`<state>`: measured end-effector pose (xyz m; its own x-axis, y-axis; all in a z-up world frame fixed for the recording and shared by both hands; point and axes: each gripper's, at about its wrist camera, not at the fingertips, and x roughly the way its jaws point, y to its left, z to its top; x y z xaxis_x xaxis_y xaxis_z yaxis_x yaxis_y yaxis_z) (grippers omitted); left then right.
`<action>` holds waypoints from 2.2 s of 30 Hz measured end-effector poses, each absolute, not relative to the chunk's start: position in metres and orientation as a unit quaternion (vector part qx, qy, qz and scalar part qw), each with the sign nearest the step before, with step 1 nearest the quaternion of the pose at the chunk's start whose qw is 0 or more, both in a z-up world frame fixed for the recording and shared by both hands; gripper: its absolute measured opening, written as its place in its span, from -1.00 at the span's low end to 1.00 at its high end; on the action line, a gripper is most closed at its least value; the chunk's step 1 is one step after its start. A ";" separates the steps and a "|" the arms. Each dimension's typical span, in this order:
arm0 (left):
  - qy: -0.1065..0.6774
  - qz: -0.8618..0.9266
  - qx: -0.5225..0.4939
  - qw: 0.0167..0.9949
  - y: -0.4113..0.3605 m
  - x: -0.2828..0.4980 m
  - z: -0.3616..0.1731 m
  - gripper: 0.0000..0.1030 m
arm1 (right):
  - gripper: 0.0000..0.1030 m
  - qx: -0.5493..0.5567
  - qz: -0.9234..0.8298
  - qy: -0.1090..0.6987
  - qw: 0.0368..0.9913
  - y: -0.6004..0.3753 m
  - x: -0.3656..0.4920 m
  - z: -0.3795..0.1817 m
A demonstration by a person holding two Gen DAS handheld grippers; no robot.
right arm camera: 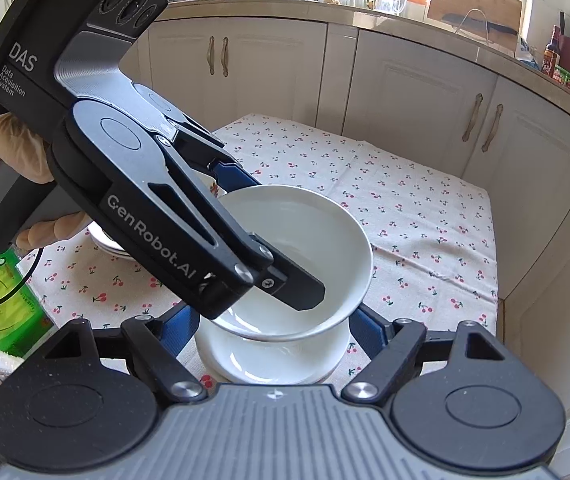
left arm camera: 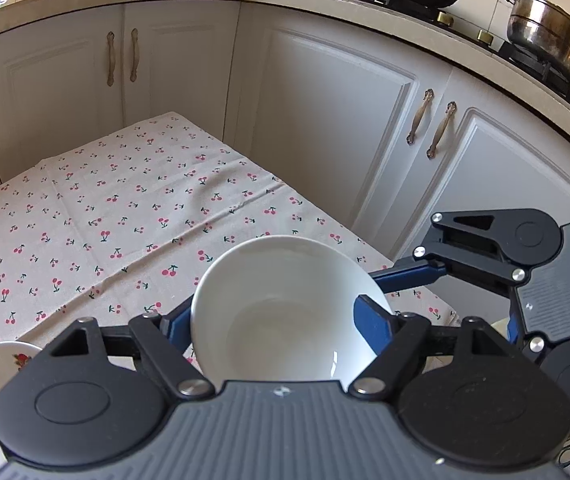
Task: Organize plates and bowls
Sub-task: 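Lift the third bowl with the left tool and carry it over the bowl stack, then lower the third bowl into the bowl stack and open the left tool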
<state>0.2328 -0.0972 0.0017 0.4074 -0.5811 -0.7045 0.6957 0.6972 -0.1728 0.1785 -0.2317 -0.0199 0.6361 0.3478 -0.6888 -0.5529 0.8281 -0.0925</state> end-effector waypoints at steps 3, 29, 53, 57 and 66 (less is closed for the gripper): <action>0.389 -0.383 0.071 0.834 -0.097 0.231 -0.001 0.55 | 0.65 -0.149 0.252 0.347 0.891 -0.231 0.175 -0.022; 0.410 -0.388 0.073 0.822 -0.107 0.238 -0.025 0.55 | 0.65 -0.137 0.244 0.374 0.884 -0.235 0.179 -0.037; 0.384 -0.388 0.095 0.833 -0.103 0.237 -0.017 0.69 | 1.00 -0.130 0.247 0.358 0.891 -0.238 0.175 -0.035; 0.369 -0.387 0.096 0.839 -0.098 0.234 -0.011 0.69 | 1.00 -0.130 0.243 0.343 0.898 -0.241 0.171 -0.029; 0.316 -0.408 0.099 0.851 -0.074 0.206 -0.005 0.87 | 1.00 -0.154 0.239 0.312 0.907 -0.241 0.153 -0.028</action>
<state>0.2063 -0.0740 -0.0048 0.4679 -0.6316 -0.6182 0.7561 0.6482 -0.0899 0.1529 -0.2414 -0.0285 0.6916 0.3365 -0.6391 -0.5291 0.8383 -0.1312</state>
